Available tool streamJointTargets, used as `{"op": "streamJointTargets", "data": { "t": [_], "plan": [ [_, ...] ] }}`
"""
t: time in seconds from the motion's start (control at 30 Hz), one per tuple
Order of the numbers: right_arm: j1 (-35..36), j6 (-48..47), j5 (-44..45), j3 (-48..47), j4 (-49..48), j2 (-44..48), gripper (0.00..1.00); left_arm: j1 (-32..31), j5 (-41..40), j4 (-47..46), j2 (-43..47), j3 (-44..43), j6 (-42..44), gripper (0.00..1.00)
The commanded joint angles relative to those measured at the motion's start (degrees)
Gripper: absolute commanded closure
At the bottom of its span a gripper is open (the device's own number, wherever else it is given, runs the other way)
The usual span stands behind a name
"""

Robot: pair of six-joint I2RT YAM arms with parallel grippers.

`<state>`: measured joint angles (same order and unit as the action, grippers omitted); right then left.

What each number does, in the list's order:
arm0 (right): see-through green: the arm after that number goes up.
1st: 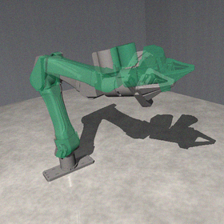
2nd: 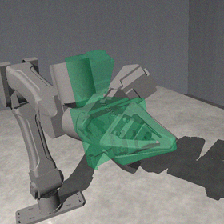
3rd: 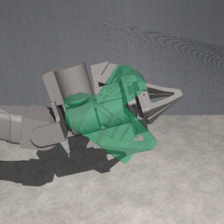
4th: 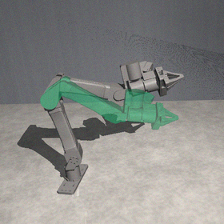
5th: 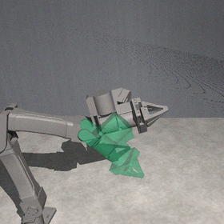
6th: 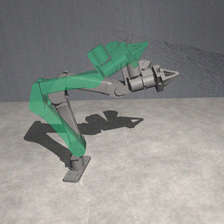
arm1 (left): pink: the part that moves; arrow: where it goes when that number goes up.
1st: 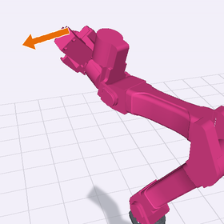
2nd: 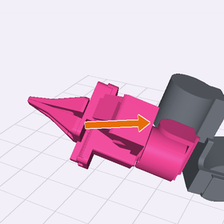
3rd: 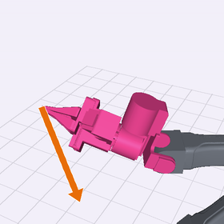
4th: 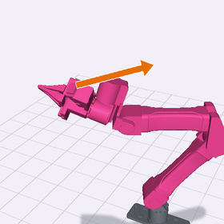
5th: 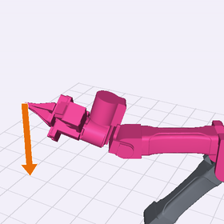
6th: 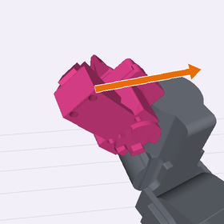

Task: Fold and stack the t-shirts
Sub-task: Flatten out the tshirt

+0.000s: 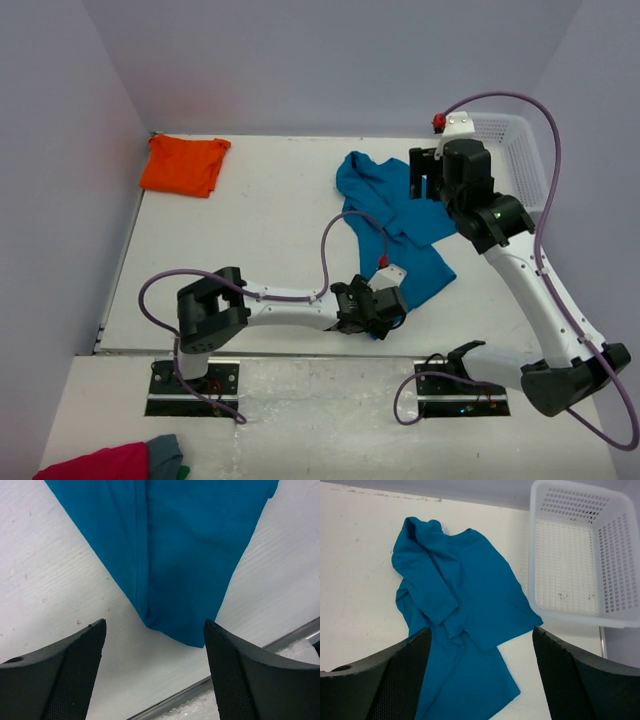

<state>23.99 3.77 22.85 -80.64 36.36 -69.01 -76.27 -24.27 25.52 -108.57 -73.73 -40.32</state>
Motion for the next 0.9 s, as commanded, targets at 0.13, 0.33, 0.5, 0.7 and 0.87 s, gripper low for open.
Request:
{"op": "streamJointTargets", "data": {
  "t": [0.13, 0.33, 0.5, 0.7, 0.87],
  "plan": [
    [0.18, 1.68, -1.93, 1.01, -2.34, 3.36, 0.18, -0.28, -2.27, 3.31, -1.11, -0.18, -5.12, 0.24],
    [0.27, 1.94, -2.46, 2.15, -2.78, 3.53, 0.18, -1.25, -0.17, 3.22, -4.62, -1.58, -5.83, 0.39],
    [0.36, 1.86, -2.55, 3.38, -3.66, 4.76, 0.18, -1.51, 0.45, 3.05, -7.17, -2.91, -5.74, 0.46],
    [0.27, 1.5, -2.55, 3.82, -3.58, 5.29, 0.18, -0.2, 1.51, 2.43, -8.5, -2.65, -6.0, 0.8],
    [0.36, 1.68, -1.84, 2.86, -2.78, 3.01, 0.17, 2.26, 0.37, 2.87, -3.15, 4.55, -9.07, 1.0]
  ]
}}
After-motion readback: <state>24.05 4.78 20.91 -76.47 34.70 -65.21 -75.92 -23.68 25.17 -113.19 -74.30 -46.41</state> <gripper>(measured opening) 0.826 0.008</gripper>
